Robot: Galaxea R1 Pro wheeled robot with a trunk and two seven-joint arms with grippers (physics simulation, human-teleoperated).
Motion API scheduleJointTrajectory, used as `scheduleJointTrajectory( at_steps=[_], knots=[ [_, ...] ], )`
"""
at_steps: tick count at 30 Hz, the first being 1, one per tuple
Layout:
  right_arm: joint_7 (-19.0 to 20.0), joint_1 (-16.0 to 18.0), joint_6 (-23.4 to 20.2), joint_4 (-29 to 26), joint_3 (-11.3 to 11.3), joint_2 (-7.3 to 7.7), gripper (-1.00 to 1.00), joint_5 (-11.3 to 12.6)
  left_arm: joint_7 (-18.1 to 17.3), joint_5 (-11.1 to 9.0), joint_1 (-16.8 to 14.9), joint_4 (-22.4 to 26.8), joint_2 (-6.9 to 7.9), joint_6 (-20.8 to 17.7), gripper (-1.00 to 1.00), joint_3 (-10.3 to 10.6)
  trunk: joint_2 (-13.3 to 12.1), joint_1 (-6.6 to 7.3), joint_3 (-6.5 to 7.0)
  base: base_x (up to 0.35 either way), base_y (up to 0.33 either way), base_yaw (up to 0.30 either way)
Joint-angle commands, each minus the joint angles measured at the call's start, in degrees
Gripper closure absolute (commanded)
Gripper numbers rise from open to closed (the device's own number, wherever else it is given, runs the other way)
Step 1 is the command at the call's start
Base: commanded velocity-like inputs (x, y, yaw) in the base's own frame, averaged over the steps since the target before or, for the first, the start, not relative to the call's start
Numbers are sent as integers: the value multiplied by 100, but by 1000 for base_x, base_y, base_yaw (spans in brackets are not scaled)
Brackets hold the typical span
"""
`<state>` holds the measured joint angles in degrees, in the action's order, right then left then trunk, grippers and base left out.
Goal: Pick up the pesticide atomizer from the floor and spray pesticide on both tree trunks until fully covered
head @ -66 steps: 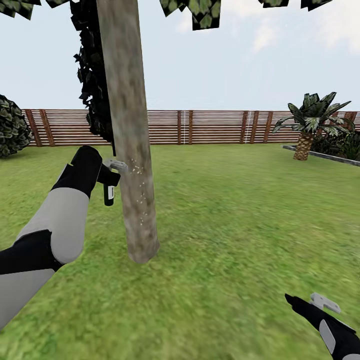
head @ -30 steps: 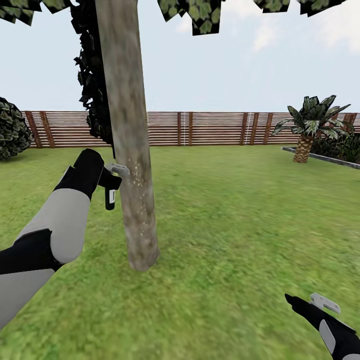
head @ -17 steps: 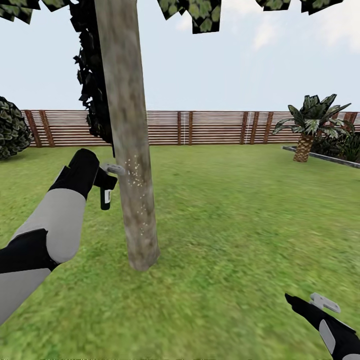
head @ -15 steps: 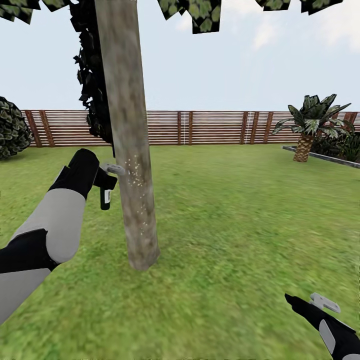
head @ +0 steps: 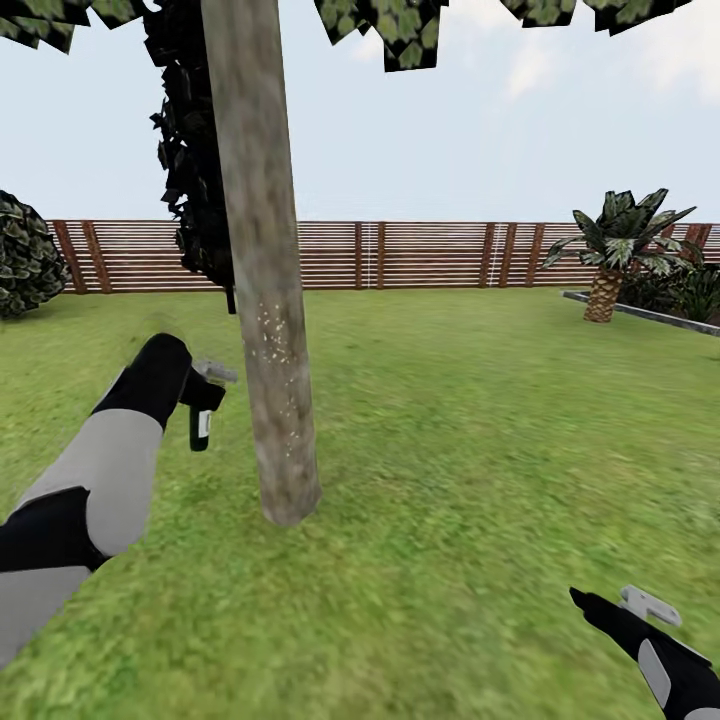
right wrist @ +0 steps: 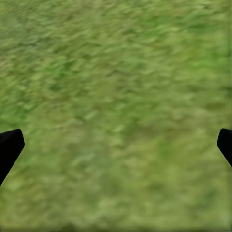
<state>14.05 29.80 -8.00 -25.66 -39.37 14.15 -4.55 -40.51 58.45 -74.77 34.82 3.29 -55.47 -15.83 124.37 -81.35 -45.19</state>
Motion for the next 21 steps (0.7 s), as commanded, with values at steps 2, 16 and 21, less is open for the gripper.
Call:
scheduleJointTrajectory(
  at_steps=[2, 16, 21],
  knots=[
    [-6, 0, 0, 0, 0, 0, -100, 2, 20, -21, 293, -1, 4, 311, 100, -5, 1, 1, 1, -2, 0, 0],
    [-17, 0, 5, 9, 0, 0, -100, 3, 75, -818, 1405, -5, 3, 1408, 100, -24, 1, 1, 1, 0, 0, 0],
    [-17, 0, 5, 9, 1, 0, -100, 7, 631, -1438, 1673, -26, -15, 1983, 100, -537, 1, 1, 1, 0, 0, 0]
  ],
)
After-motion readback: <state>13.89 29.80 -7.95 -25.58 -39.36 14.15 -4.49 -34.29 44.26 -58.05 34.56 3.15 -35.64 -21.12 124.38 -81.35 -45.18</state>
